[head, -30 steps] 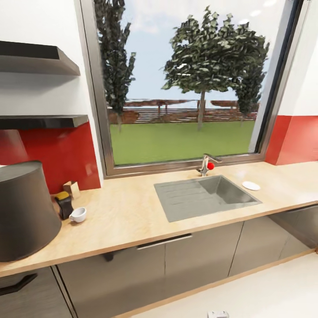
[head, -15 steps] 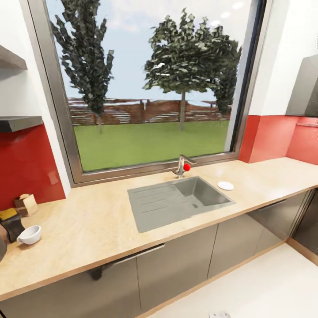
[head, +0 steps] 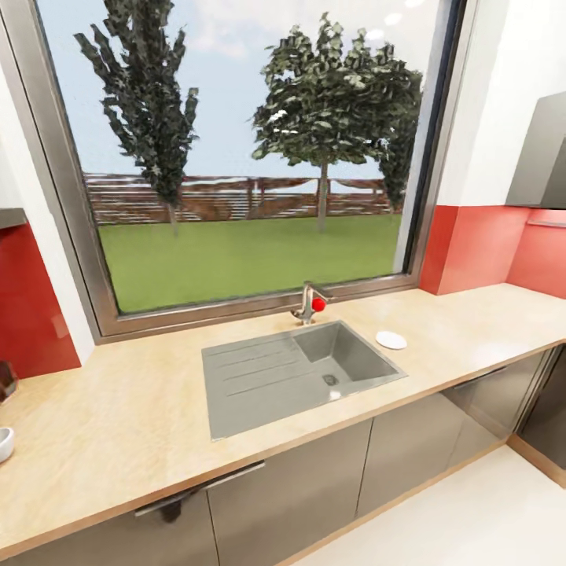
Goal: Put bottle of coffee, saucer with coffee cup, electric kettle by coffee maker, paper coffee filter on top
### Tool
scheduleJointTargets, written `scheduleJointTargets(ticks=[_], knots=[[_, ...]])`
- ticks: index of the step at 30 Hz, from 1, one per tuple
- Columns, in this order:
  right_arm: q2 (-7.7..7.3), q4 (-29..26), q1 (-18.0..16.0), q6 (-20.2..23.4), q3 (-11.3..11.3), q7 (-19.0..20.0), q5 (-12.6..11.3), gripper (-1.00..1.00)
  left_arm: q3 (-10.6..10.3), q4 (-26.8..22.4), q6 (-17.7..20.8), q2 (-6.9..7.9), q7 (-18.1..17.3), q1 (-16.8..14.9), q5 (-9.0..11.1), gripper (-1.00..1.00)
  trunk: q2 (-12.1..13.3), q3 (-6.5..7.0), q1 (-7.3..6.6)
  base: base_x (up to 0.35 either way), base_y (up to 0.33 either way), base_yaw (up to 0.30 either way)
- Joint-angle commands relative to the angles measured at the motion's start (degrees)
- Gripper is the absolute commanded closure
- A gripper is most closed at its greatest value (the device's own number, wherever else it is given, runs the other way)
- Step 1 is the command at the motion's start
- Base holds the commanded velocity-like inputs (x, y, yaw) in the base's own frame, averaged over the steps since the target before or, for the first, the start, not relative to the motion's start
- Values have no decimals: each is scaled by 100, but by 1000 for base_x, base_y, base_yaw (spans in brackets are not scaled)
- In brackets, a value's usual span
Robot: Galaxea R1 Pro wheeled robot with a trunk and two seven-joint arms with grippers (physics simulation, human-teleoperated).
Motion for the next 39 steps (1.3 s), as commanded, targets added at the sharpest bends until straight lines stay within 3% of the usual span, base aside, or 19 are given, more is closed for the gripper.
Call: scheduleJointTargets(ticks=[1, 22, 33, 39], knots=[[-3, -12, 8, 29, 48, -21, -46, -100, 47, 9, -22, 0, 18, -3, -59, -100, -3, -2, 4, 182, -282, 0], [7, -26, 35, 14, 48, -20, -74, -100, 44, 9, -11, -19, 18, -3, -55, -100, -3, -2, 4, 146, -295, 0], [35, -28, 35, 14, 48, -21, -103, -100, 46, 5, -9, -107, 18, -12, -57, -100, -3, -2, 4, 164, -300, 0], [27, -20, 35, -199, 48, -16, -62, -100, 48, 9, -6, -110, 18, -7, -58, -100, -3, -2, 4, 174, -298, -174]])
